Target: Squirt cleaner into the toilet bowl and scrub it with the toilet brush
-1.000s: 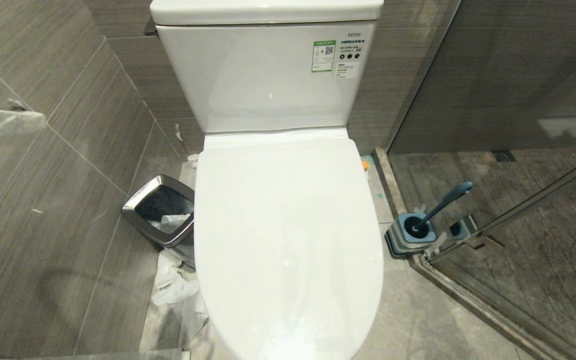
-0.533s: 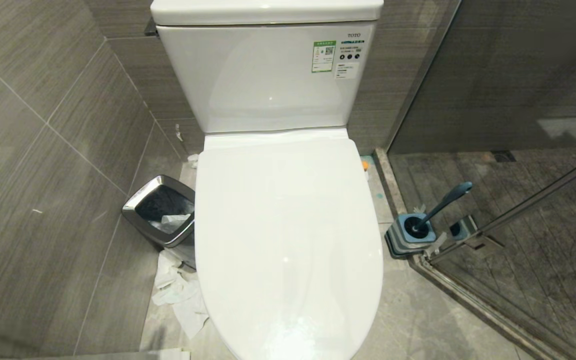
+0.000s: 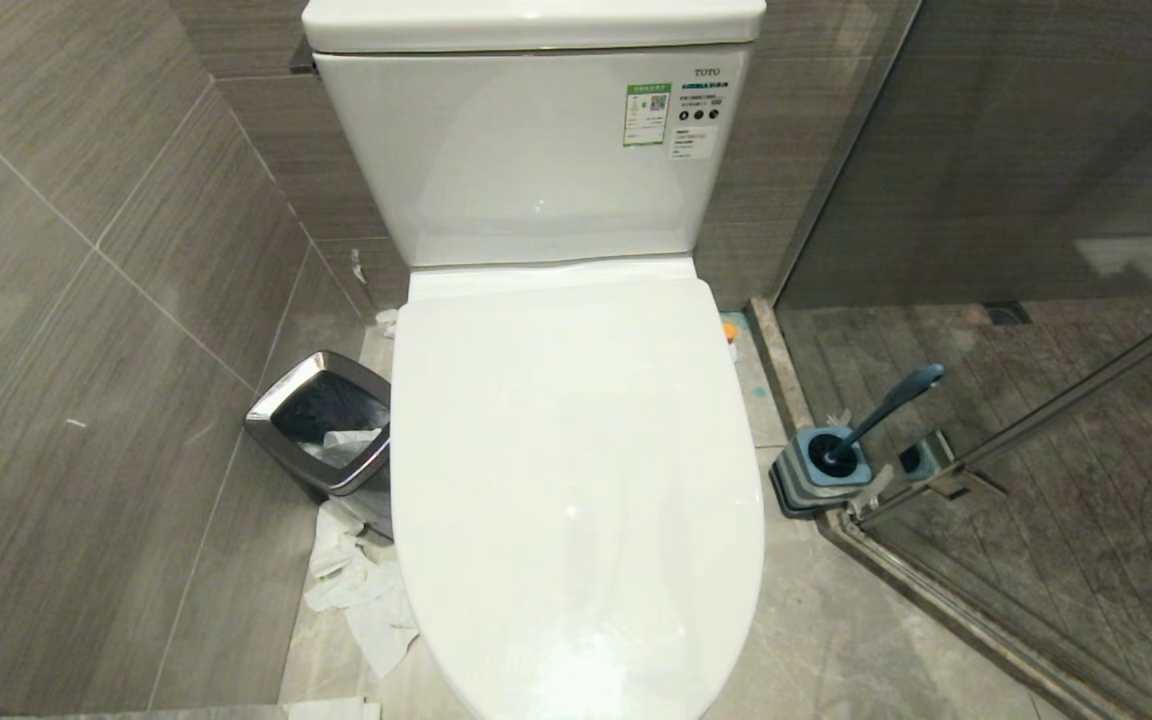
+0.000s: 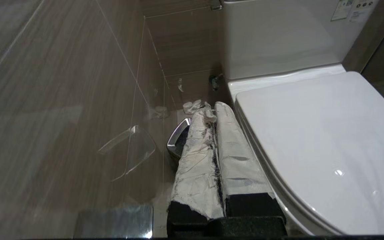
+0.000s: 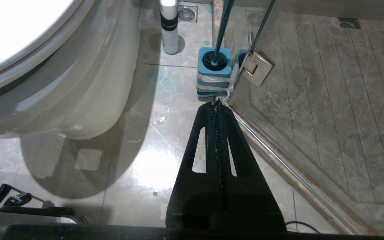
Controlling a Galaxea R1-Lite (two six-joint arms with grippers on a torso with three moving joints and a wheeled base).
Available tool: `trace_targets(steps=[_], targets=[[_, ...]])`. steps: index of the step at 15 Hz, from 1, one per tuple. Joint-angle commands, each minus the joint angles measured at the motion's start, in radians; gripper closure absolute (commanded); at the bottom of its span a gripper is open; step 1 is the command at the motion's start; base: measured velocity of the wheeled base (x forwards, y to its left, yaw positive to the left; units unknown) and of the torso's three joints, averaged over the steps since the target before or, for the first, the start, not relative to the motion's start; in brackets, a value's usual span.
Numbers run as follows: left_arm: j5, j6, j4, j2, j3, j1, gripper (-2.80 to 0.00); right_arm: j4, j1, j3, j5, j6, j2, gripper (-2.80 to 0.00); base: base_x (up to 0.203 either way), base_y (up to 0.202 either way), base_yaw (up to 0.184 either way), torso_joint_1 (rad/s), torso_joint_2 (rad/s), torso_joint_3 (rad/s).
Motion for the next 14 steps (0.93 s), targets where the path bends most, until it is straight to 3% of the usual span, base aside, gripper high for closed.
trace_targets(steps=[1, 5, 8, 11, 14], targets=[[0.006, 0.015, -0.006, -0.159, 0.119, -0.009, 0.0, 0.0, 0.0, -0.001, 0.001, 0.0, 0.001, 0.0, 0.0, 0.0, 0.0, 0.0, 0.0, 0.0], [0.009, 0.052, -0.005, -0.308, 0.262, -0.044, 0.0, 0.0, 0.0, -0.001, 0.001, 0.001, 0.001, 0.0, 0.0, 0.0, 0.0, 0.0, 0.0, 0.0], [0.021, 0.049, -0.038, -0.405, 0.44, -0.053, 0.0, 0.0, 0.0, 0.0, 0.001, 0.0, 0.001, 0.0, 0.0, 0.0, 0.0, 0.0, 0.0, 0.0], [0.044, 0.044, -0.185, -0.412, 0.625, -0.054, 0.0, 0.0, 0.0, 0.001, 0.001, 0.0, 0.001, 0.0, 0.0, 0.0, 0.0, 0.0, 0.0, 0.0], [0.051, 0.05, -0.467, -0.413, 0.883, -0.054, 0.0, 0.0, 0.0, 0.001, 0.001, 0.001, 0.001, 0.0, 0.0, 0.0, 0.0, 0.0, 0.0, 0.0]])
